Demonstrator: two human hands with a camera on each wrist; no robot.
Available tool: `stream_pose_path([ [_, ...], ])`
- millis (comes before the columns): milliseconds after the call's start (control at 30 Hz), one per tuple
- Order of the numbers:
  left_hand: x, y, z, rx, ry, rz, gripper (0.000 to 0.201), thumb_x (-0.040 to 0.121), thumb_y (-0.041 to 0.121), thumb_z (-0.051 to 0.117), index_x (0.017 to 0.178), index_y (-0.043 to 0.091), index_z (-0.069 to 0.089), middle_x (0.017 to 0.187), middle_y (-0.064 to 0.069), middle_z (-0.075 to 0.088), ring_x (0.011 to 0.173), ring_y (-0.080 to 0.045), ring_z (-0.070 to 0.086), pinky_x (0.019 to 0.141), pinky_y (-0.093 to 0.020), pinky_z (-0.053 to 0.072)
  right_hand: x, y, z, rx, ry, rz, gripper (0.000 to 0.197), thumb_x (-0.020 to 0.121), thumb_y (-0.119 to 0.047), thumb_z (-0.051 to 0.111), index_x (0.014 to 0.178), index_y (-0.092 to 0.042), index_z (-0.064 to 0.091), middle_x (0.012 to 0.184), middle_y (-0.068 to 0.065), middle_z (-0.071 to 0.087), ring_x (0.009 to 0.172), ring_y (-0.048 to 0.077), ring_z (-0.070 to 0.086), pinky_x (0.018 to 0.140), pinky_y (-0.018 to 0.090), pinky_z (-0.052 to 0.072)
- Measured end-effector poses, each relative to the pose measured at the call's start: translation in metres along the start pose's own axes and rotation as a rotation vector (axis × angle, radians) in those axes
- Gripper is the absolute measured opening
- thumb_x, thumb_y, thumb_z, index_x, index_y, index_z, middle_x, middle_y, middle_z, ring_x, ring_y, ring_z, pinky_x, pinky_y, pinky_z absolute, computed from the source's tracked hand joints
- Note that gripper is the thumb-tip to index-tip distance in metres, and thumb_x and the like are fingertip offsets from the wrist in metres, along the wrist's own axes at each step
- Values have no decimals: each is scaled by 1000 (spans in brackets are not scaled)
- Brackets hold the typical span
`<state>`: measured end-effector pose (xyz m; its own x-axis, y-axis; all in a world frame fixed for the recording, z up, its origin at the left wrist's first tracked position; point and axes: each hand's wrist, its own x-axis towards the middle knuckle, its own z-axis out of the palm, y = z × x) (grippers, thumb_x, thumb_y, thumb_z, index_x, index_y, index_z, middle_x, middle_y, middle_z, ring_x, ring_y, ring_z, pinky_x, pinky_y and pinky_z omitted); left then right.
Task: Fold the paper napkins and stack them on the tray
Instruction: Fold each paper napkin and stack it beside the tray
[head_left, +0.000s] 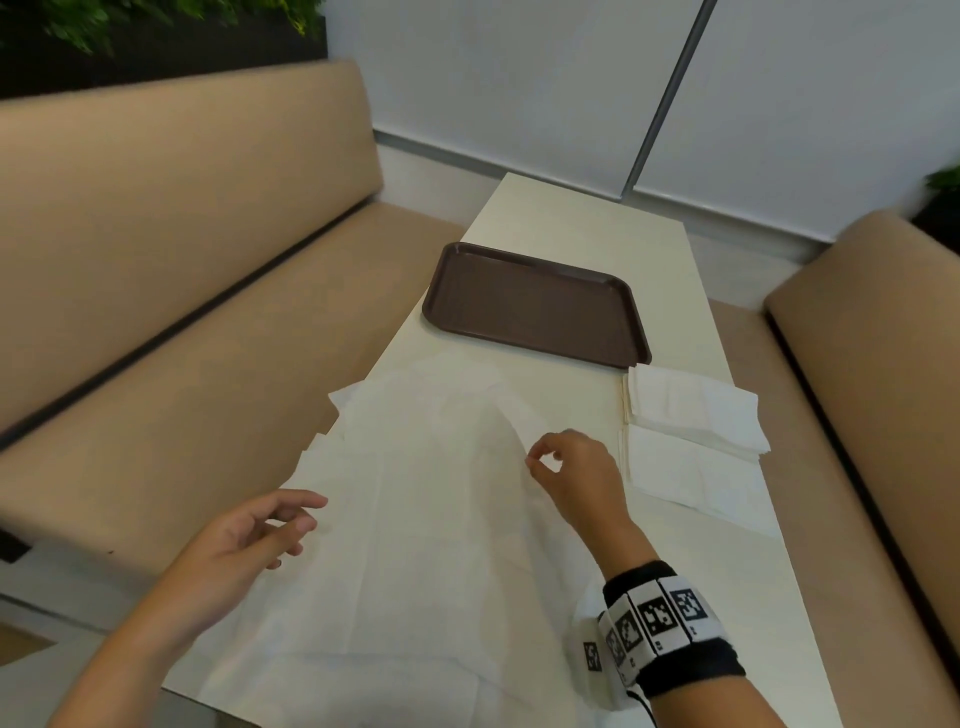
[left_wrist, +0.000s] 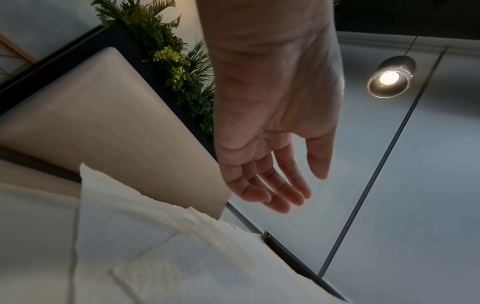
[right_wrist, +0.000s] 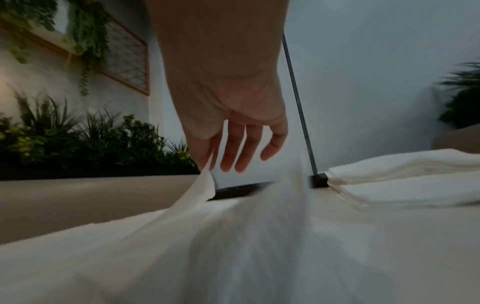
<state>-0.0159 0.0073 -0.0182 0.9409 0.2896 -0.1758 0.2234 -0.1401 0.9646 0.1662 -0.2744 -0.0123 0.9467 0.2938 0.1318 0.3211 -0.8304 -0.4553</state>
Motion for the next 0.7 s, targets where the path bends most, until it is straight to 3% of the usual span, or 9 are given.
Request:
stream_pose_path([
  [100, 1, 11, 3, 32, -34, -2, 9, 83, 37, 68, 90, 42, 71, 98, 7, 68, 89, -12, 60, 73, -16, 46, 2, -15, -17, 244, 64, -46, 6, 88, -18, 62, 83, -20, 63, 89, -6, 64, 85, 10, 61, 74, 23, 47],
  [200, 14, 33, 10, 86, -27, 67, 23, 89, 23, 63, 94, 44, 69, 104, 16, 67, 100, 3, 58, 77, -9, 42, 3, -33, -53, 563, 91, -112, 15, 93, -10, 57, 80, -19, 56, 78, -11, 60, 76, 1, 57, 70, 14, 44],
  [267, 30, 56, 19, 38, -1, 150, 29, 87, 24, 64, 110, 41, 62, 115, 20, 62, 114, 4, 53, 83, -11, 40, 1, -44, -87, 742, 47, -209, 14, 96, -12, 54, 83, -18, 53, 73, -10, 53, 68, 5, 49, 65, 14, 39],
  [333, 48, 79, 29, -38, -35, 208, 53, 76, 45, 73, 123, 45, 49, 127, 23, 52, 123, 6, 45, 94, -16, 38, -3, -52, -121, 881, -24, -279, 9, 94, -20, 53, 86, -17, 52, 72, -6, 52, 64, 8, 47, 61, 14, 39],
  [433, 75, 112, 53, -185, -186, 274, 96, 40, 72, 79, 124, 57, 34, 138, 16, 43, 131, 3, 37, 105, -23, 31, -7, -55, -159, 1045, -125, -327, 13, 87, -30, 57, 85, -18, 53, 62, -6, 54, 53, 5, 46, 50, 11, 36],
  [500, 87, 129, 71, -272, -350, 254, 113, 31, 71, 82, 129, 50, 31, 140, 7, 45, 135, -6, 36, 106, -25, 30, -8, -55, -176, 1152, -187, -324, 19, 81, -37, 68, 85, -21, 58, 63, -1, 57, 53, 10, 50, 50, 15, 38],
  [600, 89, 144, 100, -302, -664, 218, 114, 42, 64, 84, 139, 28, 34, 136, -2, 56, 130, -18, 48, 106, -34, 35, -16, -51, -195, 1259, -180, -258, 8, 80, -26, 61, 83, -18, 59, 63, 3, 60, 49, 11, 55, 46, 18, 45],
  [700, 82, 147, 124, -325, -828, 104, 93, 52, 48, 88, 130, 13, 52, 124, -8, 64, 112, -22, 63, 85, -31, 53, -22, -37, -203, 1219, -120, -181, 7, 87, -21, 52, 87, -15, 54, 64, 0, 59, 49, 9, 53, 48, 19, 44],
])
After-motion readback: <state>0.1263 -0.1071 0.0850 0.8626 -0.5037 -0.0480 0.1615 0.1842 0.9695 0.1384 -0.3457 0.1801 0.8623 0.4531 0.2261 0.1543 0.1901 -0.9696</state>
